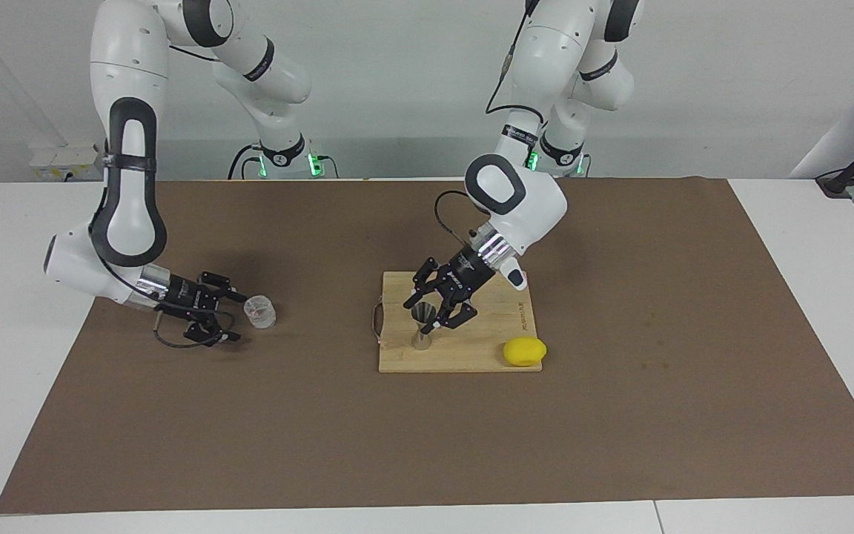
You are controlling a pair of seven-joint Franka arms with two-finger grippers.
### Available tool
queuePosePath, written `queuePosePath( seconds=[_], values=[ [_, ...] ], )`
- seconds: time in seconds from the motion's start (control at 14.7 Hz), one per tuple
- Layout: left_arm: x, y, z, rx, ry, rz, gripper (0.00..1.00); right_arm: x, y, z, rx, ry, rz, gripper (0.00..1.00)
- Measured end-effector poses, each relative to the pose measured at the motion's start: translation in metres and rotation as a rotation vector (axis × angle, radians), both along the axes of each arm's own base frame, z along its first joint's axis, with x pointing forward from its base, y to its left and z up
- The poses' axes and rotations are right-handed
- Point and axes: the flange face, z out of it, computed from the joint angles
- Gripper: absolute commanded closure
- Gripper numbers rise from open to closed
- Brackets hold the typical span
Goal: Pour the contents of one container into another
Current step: 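Release the metal cup on the board while the right gripper grasps the glass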
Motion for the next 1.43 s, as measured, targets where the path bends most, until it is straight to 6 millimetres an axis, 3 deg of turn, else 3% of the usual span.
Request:
queuePosePath(
  seconds=[0.48,0.61,0.75,0.81,0.88,1.02,1.15,1.43],
  values=[
    [0.001,0.000,0.003,-0.007,0.002,0.003,0.00,-0.006,0.015,-0.006,0.045,0.014,-0.027,0.00],
    [0.000,0.000,0.020,-0.031,-0.008,0.008,0.00,-0.007,0.016,-0.006,0.055,0.014,-0.037,0.16],
    [-0.003,0.007,0.047,-0.059,-0.029,0.014,0.00,-0.008,0.016,-0.005,0.056,0.013,-0.039,0.39],
    [-0.006,0.014,0.060,-0.064,-0.044,0.012,0.00,-0.008,0.016,-0.005,0.056,0.012,-0.039,0.57],
    [-0.008,0.022,0.073,-0.061,-0.064,0.002,0.00,-0.008,0.016,-0.004,0.057,0.012,-0.040,0.69],
    [-0.006,0.044,0.093,-0.039,-0.095,-0.024,0.00,-0.007,0.017,-0.004,0.071,0.010,-0.054,0.77],
    [0.005,0.074,0.102,0.007,-0.121,-0.039,0.00,-0.007,0.017,-0.004,0.079,0.009,-0.063,0.99],
    [0.032,0.132,0.112,0.201,-0.153,-0.210,0.00,-0.006,0.017,0.002,0.077,0.004,-0.069,1.00]
  ],
)
